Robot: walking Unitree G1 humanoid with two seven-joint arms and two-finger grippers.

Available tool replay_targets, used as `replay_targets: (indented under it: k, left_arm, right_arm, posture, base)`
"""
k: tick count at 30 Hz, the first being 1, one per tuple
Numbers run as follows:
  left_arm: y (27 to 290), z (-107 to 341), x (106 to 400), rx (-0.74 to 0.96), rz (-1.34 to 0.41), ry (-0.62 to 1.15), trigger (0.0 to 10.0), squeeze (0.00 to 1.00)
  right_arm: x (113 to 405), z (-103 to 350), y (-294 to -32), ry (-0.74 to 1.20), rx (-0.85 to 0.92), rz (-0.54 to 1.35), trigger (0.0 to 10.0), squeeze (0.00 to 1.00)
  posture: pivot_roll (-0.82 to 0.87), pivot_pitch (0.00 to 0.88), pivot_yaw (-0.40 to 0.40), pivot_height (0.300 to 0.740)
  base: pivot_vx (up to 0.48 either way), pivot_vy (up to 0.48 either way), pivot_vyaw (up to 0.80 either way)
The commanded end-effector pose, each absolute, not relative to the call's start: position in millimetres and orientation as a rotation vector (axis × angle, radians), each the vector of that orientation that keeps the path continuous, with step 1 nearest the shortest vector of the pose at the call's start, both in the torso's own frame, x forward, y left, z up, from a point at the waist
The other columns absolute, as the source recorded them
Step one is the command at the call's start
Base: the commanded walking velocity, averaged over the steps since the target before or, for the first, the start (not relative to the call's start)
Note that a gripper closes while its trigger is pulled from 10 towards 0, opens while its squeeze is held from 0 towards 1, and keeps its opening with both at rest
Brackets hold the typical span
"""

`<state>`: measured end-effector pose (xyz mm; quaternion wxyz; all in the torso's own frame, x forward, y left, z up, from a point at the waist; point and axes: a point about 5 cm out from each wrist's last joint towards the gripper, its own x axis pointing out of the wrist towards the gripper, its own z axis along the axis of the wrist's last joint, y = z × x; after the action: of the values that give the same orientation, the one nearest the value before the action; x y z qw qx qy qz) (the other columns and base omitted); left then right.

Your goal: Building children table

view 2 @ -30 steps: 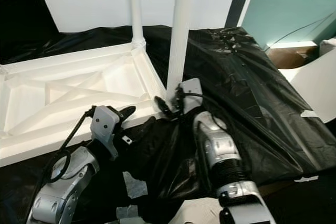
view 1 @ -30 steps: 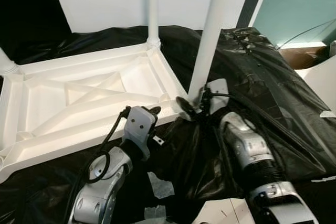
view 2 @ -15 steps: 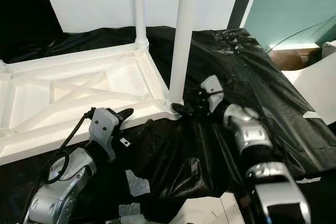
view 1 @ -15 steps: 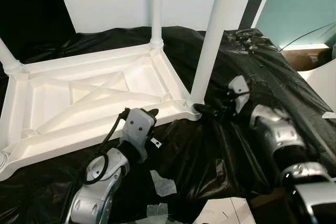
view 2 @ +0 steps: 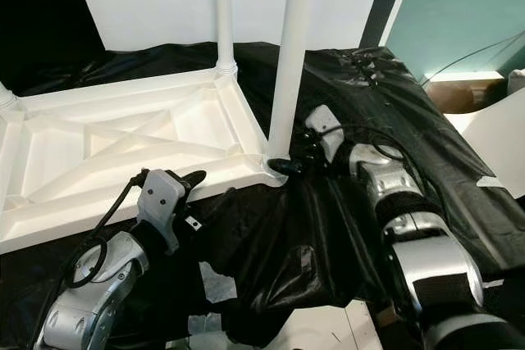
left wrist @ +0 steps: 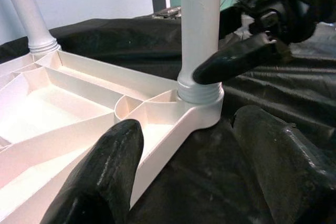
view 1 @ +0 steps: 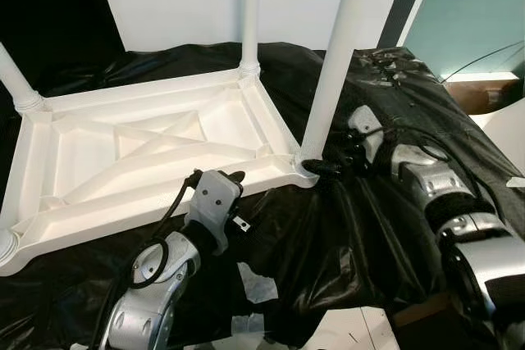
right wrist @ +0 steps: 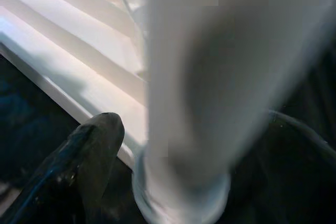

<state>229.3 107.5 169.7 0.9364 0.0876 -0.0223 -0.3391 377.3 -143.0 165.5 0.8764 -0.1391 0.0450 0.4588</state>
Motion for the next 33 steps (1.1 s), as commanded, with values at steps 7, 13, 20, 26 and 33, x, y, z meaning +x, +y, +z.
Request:
replay_targets:
  k: [7,13,20,26,33]
  left_arm:
    - [105,169,227,0.168,-0.651,-0.048,10.0,0.0]
    - [104,169,226,0.158,-0.644,-0.048,10.0,0.0]
    - [103,169,226,0.147,-0.65,-0.045,10.0,0.0]
    - [100,168,226,0.14,-0.662,-0.039,10.0,0.0]
    - [104,166,229,0.162,-0.612,-0.028,10.0,0.0]
  right_arm:
    - [382,164,-133,0.089,-0.293,0.904,0.0,0.0]
    - [378,154,-143,0.117,-0.275,0.919,0.0,0.0]
    - [376,148,-142,0.123,-0.235,0.894,1.9,0.0]
    - [378,142,-117,0.116,-0.182,0.761,10.0,0.0]
    - [368,132,-82,0.096,-0.118,0.621,10.0,0.0]
  posture:
    - [0.16,0.002,-0.079,0.74]
    - [0.15,0.02,-0.084,0.74]
    - [0.13,0.037,-0.081,0.74]
    - [0.13,0.044,-0.077,0.74]
    - [0.13,0.049,-0.078,0.74]
  base:
    - [0.0,0.0,0.0]
    - [0.0,0.0,0.0]
    - [0.0,0.0,0.0]
    - [0.0,0.0,0.0]
    - [0.0,0.0,0.0]
